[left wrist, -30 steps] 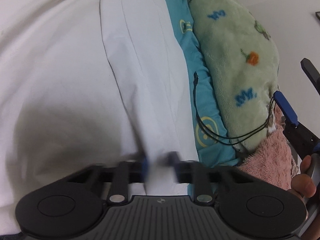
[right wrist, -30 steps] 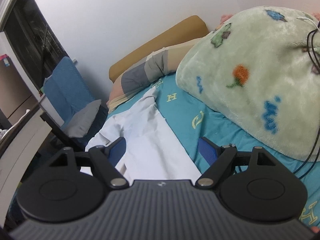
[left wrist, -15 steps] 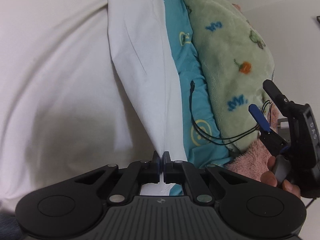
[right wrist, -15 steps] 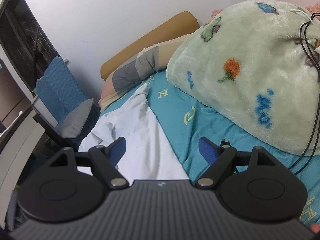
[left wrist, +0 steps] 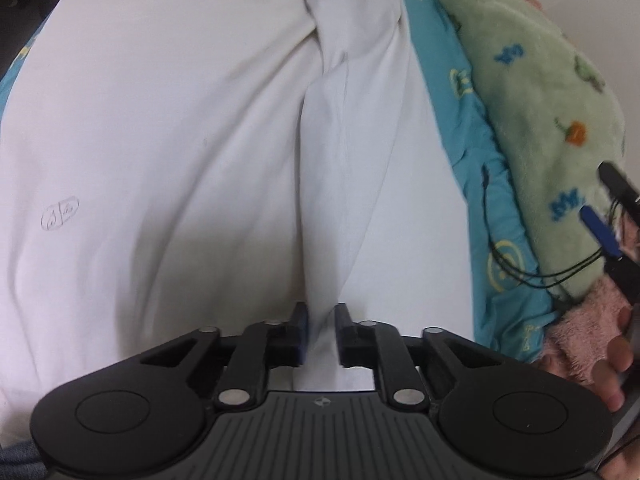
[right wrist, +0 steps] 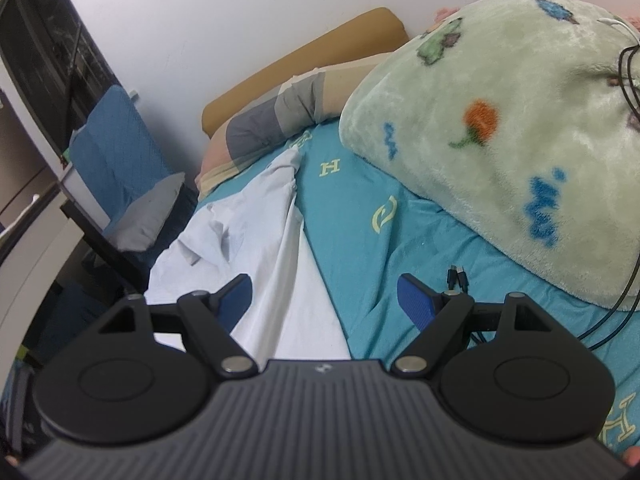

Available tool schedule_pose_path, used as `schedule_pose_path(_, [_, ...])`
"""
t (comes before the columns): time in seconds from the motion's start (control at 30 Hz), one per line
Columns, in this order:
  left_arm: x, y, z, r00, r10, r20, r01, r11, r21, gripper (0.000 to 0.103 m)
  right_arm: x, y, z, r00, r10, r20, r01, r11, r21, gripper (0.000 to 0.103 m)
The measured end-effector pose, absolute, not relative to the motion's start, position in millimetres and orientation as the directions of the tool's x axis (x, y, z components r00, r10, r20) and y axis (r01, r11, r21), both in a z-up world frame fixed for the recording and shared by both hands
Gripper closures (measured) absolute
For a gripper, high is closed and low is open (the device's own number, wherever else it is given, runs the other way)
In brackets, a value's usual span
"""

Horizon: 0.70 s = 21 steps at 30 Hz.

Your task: Fold clothes

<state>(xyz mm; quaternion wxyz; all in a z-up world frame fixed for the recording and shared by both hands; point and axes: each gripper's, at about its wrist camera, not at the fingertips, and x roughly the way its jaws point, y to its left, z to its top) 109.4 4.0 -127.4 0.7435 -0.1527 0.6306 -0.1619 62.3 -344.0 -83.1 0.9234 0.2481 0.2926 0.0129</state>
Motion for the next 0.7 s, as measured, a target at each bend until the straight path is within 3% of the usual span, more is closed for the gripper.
schedule_pose_path(0.03, [113, 6, -123, 0.167, -0.442, -0.881, 0.054, 0.897, -0.439, 0.059, 63, -342, -84, 0.826, 0.169, -0.537, 0.12, 0.88, 0.46, 0.022])
schedule_pose_path(0.17, [144, 16, -105, 0.294, -0.444, -0.847, 0.034, 0.89, -0.455, 0.042, 66, -333, -86, 0.818, 0.167, -0.551, 0.113, 0.892, 0.437, 0.022])
schedule_pose_path(0.3, [202, 21, -105, 0.426, -0.402, -0.81, -0.024, 0.89, -0.454, 0.036, 74, -326, -90, 0.819, 0.166, -0.549, 0.108, 0.895, 0.433, 0.022])
schedule_pose_path(0.57, [314, 10, -137, 0.604, -0.3, -0.738, -0.143, 0.871, -0.471, 0.035, 96, -317, -105, 0.83, 0.137, -0.541, 0.116, 0.905, 0.408, 0.022])
schedule_pose_path(0.7, [348, -1, -155, 0.683, -0.197, -0.703, -0.164, 0.897, -0.411, 0.037, 105, -318, -113, 0.824, 0.135, -0.55, 0.118, 0.908, 0.401, 0.022])
